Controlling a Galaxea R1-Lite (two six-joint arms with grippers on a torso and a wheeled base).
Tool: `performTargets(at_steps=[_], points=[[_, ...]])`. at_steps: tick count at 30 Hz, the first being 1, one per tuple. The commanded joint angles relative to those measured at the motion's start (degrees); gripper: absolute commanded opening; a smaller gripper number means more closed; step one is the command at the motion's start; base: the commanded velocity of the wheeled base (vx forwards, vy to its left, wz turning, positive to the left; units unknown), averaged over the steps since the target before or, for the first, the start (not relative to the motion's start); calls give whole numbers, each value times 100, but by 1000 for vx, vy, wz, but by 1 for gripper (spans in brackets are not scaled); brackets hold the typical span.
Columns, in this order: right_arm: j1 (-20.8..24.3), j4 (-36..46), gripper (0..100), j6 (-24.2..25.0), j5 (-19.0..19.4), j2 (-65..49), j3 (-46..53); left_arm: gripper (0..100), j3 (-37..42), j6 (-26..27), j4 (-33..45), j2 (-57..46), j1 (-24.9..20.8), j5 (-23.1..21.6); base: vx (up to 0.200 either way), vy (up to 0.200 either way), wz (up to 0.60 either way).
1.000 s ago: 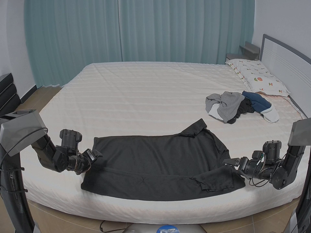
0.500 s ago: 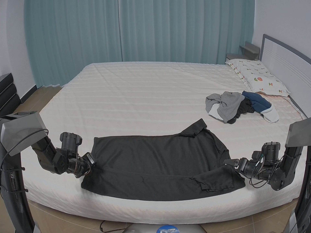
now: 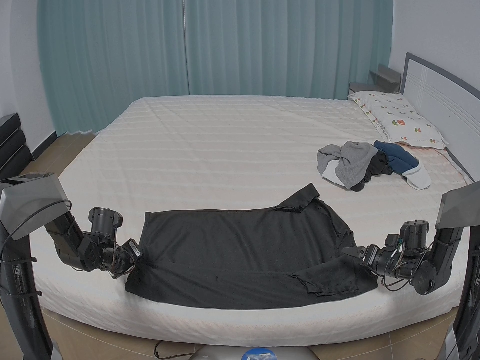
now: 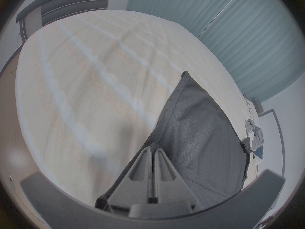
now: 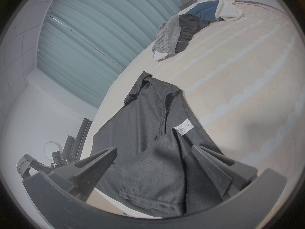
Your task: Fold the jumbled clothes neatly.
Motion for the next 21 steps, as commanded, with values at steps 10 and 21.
performTargets(at_steps=[10, 21], points=[[59, -8, 100, -35, -19, 409, -358, 0, 29, -2, -3, 4, -25, 1, 0, 0, 0], [59, -17, 0, -281, -19, 559, -385, 0, 29, -2, -3, 13, -33, 1, 0, 0, 0]])
